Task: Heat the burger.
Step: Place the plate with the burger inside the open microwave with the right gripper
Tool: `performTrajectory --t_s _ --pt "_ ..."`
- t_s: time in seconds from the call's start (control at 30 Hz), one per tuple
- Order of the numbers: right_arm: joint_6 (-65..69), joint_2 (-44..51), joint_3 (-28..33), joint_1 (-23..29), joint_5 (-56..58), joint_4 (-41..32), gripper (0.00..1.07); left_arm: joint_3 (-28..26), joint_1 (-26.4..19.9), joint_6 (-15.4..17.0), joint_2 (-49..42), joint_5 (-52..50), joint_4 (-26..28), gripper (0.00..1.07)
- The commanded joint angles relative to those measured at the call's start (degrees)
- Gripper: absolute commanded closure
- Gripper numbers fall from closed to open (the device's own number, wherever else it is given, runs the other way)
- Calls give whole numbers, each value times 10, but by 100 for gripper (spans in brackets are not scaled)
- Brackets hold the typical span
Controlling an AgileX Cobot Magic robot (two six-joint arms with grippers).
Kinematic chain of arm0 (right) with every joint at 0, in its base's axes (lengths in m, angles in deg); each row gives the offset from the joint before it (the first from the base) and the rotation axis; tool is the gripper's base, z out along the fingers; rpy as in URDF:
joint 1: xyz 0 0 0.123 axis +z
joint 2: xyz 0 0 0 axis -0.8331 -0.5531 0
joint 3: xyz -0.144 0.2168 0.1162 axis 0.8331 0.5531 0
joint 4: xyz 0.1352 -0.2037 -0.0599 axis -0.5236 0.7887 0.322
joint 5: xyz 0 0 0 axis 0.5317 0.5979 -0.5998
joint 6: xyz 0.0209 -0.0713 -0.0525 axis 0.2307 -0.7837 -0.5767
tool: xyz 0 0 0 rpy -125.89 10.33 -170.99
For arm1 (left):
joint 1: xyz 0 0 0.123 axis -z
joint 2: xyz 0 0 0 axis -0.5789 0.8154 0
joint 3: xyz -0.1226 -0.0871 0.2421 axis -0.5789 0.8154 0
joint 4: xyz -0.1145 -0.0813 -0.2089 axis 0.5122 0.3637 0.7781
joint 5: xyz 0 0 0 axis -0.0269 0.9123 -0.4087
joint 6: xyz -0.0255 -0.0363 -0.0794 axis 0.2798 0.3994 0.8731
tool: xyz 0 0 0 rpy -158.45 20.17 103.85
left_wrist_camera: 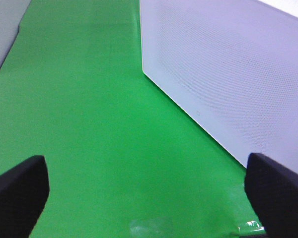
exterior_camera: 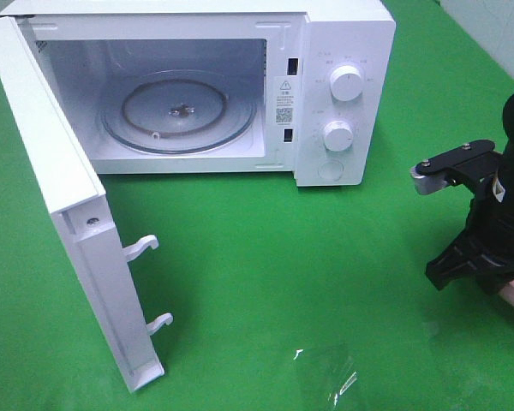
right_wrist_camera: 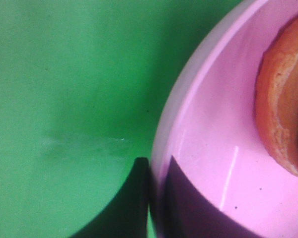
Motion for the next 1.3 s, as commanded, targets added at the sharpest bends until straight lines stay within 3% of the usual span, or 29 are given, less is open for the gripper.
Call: performTrajectory --t_s 0.03,0.53,0.73,1.3 --pt "34 34 19 26 9 46 107 0 3 1 -9 -8 3 7" --pt "94 117 86 124 19 105 107 0 3 1 -9 -8 3 7" --pt "134 151 107 194 50 140 107 0 3 1 -9 -8 3 7" --pt "181 168 107 309 124 173 107 0 3 1 -9 -8 3 7"
